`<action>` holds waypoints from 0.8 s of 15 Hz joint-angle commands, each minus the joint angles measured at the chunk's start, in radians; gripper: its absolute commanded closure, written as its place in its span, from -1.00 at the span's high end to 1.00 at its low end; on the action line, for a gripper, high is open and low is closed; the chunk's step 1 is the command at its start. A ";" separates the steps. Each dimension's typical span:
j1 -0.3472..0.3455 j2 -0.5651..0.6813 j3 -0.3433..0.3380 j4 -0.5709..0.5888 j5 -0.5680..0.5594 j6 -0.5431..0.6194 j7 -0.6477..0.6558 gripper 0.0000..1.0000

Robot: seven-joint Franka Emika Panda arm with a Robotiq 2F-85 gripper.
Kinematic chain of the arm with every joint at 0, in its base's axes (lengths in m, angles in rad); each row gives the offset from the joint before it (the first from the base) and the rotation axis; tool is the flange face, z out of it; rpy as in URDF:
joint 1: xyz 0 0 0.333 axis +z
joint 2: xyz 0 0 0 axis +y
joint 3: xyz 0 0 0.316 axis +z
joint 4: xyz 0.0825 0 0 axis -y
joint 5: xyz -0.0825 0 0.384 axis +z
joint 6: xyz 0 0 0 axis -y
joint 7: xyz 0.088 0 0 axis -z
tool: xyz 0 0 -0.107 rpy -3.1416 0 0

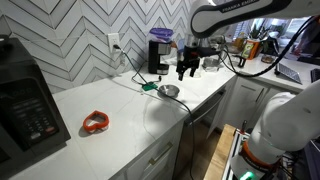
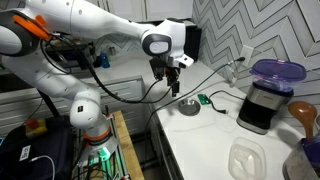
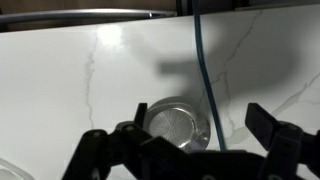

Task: Put the silver plate on the lunchbox on the coffee machine

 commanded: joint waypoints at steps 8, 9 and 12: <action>-0.002 0.001 0.001 0.002 0.001 -0.002 -0.001 1.00; -0.002 0.000 0.001 0.002 0.001 -0.002 -0.001 1.00; -0.022 0.009 -0.022 0.020 0.012 0.026 0.012 1.00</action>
